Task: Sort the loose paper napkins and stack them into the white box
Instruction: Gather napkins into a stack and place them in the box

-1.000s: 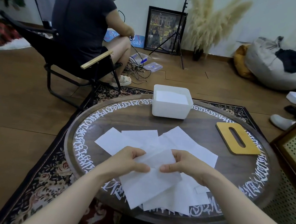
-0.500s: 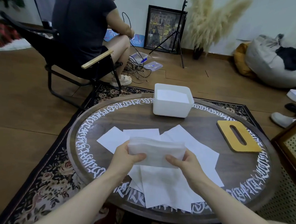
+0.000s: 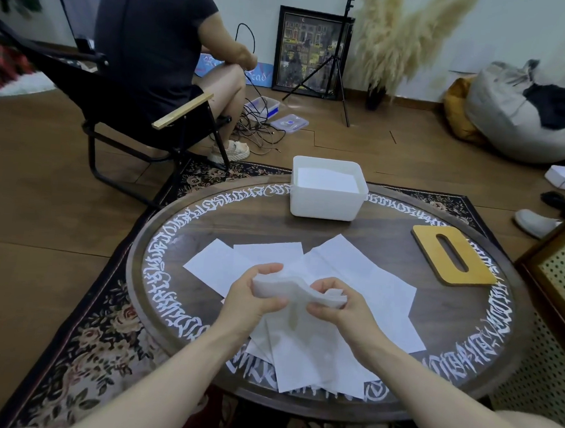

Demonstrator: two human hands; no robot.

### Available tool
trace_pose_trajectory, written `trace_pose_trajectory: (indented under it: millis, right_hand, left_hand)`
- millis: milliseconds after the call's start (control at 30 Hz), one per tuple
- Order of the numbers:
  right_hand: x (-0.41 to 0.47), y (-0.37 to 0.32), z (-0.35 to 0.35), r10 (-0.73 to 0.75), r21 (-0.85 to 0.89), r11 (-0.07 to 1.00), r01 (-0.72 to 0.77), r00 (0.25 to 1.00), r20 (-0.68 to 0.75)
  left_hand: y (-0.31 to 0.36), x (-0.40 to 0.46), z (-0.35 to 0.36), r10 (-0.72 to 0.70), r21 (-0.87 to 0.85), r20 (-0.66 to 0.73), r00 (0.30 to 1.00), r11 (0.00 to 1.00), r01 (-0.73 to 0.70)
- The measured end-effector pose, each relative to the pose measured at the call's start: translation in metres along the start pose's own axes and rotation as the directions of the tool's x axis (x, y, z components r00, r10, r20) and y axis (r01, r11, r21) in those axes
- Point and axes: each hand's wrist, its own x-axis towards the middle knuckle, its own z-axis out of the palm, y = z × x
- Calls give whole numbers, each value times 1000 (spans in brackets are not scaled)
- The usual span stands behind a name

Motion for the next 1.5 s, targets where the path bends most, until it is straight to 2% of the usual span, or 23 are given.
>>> trace_pose_trajectory:
  millis: [167,400,533,700,867,1067,1167,1300,1500]
  right_hand:
    - [1,2,-5,-3,-10,1000,3,1000,-31]
    - [1,10,-7,40,-134,990,-46,998,-49]
    - [2,15,-5,43,-179,982,-52,997,-58]
    - [2,17,-6,29,-219,974,-57,991,-131]
    - [5,17,-7,22,-261,963,-66,985,-168]
    - [15,0,-6,-3,-155,987,-36,969,-246]
    - [23,-12,-9,-78,-157,987,36,960,-269]
    - [37,-31,-13,-179,-198,972,126,944,-278]
    - [68,-53,-29,-159,-144,983,117,930,-332]
  left_hand:
    - [-3,2,-2,5,40,-18,1000,999,-5]
    - [-14,4,-9,-33,200,11,999,979,30]
    - [-16,6,-9,-38,236,10,999,971,35]
    - [-18,4,-9,25,239,-53,998,971,-12]
    - [-17,4,-6,20,269,-151,988,963,21]
    - [1,15,1,36,158,-256,966,987,5]
    - [15,23,7,42,94,-272,961,995,-17]
    - [32,36,13,93,106,-263,960,992,-68]
    - [57,67,26,108,110,-261,959,991,-81]
